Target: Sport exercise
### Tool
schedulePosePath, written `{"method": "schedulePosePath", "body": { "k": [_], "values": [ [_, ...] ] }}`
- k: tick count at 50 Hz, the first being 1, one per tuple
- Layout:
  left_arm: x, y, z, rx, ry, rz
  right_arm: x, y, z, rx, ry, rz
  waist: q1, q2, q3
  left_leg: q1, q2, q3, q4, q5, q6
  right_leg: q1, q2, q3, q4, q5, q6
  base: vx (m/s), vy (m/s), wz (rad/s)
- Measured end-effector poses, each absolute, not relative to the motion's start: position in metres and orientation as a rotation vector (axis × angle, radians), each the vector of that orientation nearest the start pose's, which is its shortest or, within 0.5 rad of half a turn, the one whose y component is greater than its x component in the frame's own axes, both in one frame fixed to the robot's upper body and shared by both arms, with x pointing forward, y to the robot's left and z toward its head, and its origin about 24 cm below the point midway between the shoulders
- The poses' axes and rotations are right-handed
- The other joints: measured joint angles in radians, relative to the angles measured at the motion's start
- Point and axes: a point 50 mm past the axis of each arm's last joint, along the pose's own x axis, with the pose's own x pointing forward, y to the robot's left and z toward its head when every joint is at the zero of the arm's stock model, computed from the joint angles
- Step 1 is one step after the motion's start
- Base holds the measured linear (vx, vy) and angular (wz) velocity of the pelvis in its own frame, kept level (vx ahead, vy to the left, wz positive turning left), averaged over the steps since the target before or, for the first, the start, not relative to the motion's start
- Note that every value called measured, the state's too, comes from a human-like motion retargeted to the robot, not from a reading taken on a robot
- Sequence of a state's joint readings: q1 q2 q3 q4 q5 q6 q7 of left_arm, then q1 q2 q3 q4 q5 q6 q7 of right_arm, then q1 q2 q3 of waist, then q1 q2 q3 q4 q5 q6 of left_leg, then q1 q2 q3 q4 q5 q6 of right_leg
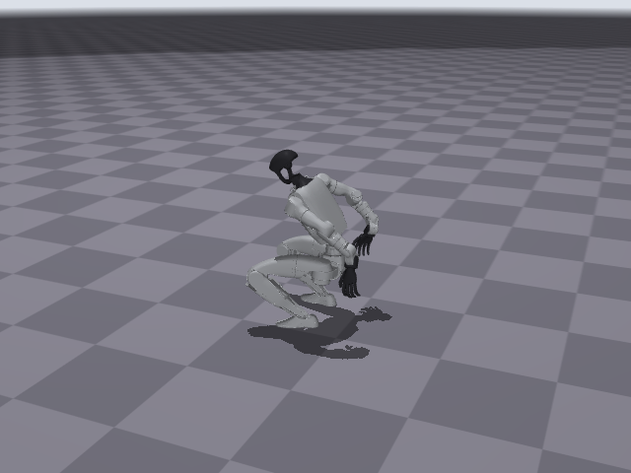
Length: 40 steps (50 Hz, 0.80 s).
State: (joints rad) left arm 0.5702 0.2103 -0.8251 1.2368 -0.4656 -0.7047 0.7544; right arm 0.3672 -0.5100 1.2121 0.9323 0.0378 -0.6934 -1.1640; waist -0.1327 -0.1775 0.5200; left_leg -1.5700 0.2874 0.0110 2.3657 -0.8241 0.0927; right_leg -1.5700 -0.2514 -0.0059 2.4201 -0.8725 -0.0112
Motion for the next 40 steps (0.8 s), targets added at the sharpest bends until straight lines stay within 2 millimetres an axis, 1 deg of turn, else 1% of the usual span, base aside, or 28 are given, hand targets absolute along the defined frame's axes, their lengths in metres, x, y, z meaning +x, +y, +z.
{"method": "schedulePosePath", "body": {
  "k": [4,8,11,15,18,20,23,25,29,33,36,40],
  "values": [
    [-0.080,0.193,-0.132,0.477,0.975,0.413,0.003,-0.185,-0.110,-0.665,0.359,0.009,0.009,-0.014,0.000,0.000,0.006,0.036,-0.117,-0.030,0.002,0.000,-0.008,-0.064,-0.142,0.000,0.014,0.10,-0.01,0.26],
    [-0.048,0.205,-0.135,0.526,0.871,0.353,0.046,-0.179,-0.108,-0.652,0.221,0.033,-0.007,-0.038,0.000,0.000,0.000,0.082,-0.236,-0.034,0.001,0.000,-0.010,-0.084,-0.268,0.000,0.051,0.17,0.01,0.27],
    [-0.018,0.221,-0.137,0.593,0.800,0.285,0.085,-0.176,-0.104,-0.664,0.119,0.067,-0.030,-0.047,0.000,0.000,-0.017,0.116,-0.325,-0.016,-0.019,0.000,-0.018,-0.086,-0.344,0.003,0.091,0.28,0.02,0.35],
    [0.028,0.253,-0.133,0.711,0.721,0.199,0.140,-0.179,-0.092,-0.713,0.013,0.117,-0.043,-0.036,0.000,0.000,-0.031,0.147,-0.451,0.015,-0.043,0.000,-0.026,-0.096,-0.472,0.033,0.131,0.28,0.04,0.19],
    [0.069,0.281,-0.122,0.806,0.657,0.153,0.181,-0.189,-0.078,-0.771,-0.035,0.134,-0.036,-0.009,0.000,0.000,-0.036,0.162,-0.545,0.049,-0.068,0.000,-0.030,-0.102,-0.569,0.075,0.156,0.27,0.04,0.10],
    [0.100,0.298,-0.111,0.866,0.610,0.141,0.206,-0.200,-0.066,-0.816,-0.051,0.131,-0.027,0.013,0.000,0.000,-0.040,0.169,-0.609,0.085,-0.088,0.000,-0.032,-0.102,-0.634,0.109,0.170,0.24,0.02,0.12],
    [0.148,0.319,-0.086,0.940,0.523,0.147,0.241,-0.220,-0.043,-0.884,-0.056,0.106,-0.011,0.047,0.000,0.000,-0.047,0.182,-0.703,0.105,-0.098,0.000,-0.033,-0.093,-0.728,0.156,0.187,0.23,0.01,0.18],
    [0.180,0.328,-0.066,0.977,0.455,0.162,0.261,-0.235,-0.028,-0.923,-0.044,0.081,0.001,0.070,0.000,0.000,-0.055,0.185,-0.771,0.172,-0.131,0.000,-0.032,-0.082,-0.791,0.203,0.200,0.23,0.01,0.24],
    [0.235,0.337,-0.025,0.994,0.325,0.203,0.290,-0.263,0.002,-0.978,0.003,0.033,0.015,0.103,0.000,0.000,-0.074,0.193,-0.909,0.280,-0.181,0.000,-0.029,-0.046,-0.914,0.283,0.228,0.23,0.02,0.34],
    [0.274,0.335,0.011,0.943,0.215,0.232,0.307,-0.285,0.024,-1.006,0.080,0.009,0.020,0.125,0.000,0.000,-0.092,0.206,-1.034,0.369,-0.220,0.000,-0.040,-0.008,-1.014,0.350,0.247,0.23,0.04,0.45],
    [0.291,0.330,0.028,0.880,0.169,0.223,0.311,-0.297,0.029,-1.006,0.161,0.009,0.025,0.154,0.000,0.000,-0.104,0.202,-1.116,0.423,-0.245,0.020,-0.061,-0.007,-1.066,0.382,0.253,0.24,0.05,0.46],
    [0.303,0.322,0.037,0.791,0.149,0.184,0.311,-0.305,0.027,-0.981,0.263,0.034,0.032,0.201,0.000,0.000,-0.120,0.184,-1.197,0.458,-0.266,0.084,-0.091,-0.032,-1.108,0.407,0.260,0.24,0.08,0.33]
  ]
}}
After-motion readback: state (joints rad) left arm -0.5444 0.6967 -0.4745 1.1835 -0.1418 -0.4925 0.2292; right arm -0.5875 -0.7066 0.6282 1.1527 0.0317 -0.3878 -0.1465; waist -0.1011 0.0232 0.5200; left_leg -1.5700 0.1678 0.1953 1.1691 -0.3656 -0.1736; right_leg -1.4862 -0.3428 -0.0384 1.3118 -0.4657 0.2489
